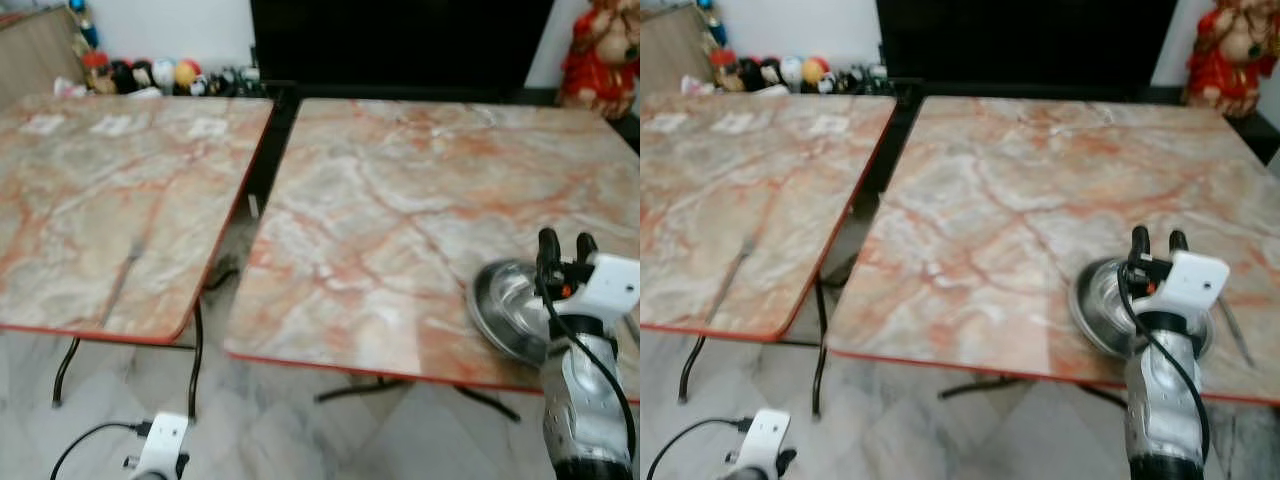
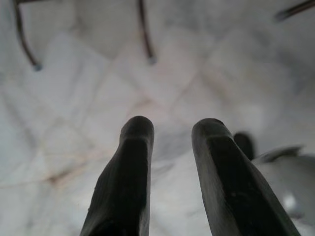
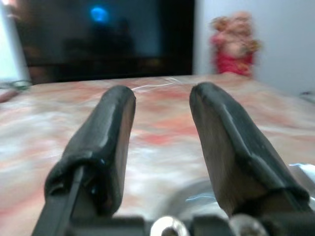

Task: Setting the table

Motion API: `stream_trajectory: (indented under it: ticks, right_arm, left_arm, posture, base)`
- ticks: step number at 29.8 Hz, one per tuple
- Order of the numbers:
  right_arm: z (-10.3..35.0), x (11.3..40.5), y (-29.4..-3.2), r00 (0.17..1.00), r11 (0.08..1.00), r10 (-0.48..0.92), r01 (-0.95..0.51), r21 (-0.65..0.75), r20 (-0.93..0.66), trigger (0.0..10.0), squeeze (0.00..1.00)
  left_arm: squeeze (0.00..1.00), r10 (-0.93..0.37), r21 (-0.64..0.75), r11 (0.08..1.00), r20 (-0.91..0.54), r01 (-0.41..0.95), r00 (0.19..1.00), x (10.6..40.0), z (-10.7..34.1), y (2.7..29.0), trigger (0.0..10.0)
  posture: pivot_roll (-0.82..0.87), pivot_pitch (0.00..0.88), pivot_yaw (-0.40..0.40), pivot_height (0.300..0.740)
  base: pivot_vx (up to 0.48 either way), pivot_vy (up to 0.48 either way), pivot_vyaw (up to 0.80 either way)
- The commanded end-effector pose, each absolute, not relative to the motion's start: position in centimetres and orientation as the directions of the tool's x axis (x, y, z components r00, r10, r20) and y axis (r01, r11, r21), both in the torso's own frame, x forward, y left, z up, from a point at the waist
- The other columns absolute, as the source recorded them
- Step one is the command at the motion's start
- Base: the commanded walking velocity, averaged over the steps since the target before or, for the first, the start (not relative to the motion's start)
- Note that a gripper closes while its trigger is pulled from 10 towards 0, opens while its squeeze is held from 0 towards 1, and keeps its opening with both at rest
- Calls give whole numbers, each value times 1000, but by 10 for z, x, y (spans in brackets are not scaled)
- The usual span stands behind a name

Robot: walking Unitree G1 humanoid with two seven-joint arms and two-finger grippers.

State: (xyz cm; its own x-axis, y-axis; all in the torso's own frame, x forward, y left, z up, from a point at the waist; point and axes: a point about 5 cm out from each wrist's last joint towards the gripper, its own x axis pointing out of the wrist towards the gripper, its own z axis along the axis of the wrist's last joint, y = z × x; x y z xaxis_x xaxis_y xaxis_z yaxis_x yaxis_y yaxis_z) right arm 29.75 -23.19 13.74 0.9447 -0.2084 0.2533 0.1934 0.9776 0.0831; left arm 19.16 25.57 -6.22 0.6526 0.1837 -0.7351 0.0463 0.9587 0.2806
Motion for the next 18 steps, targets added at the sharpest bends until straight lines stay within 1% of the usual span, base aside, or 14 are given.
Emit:
stream_trajectory:
  ticks: [1, 18]
  right_arm:
    - [143, 296, -235, 936, 977, -212, 199, 77, 279, 10000, 0]
    - [142, 300, -225, 945, 985, -169, 152, 81, 281, 10000, 0]
  left_arm:
    - [0, 185, 285, 957, -738, 51, 649, 192, -62, 256, 10000]
    - [0, 186, 284, 958, -737, 47, 650, 192, -62, 256, 10000]
  posture:
    - [90, 0, -10, 740]
    - [98, 0, -14, 740]
  base:
    - [0, 480, 0]
    - [0, 480, 0]
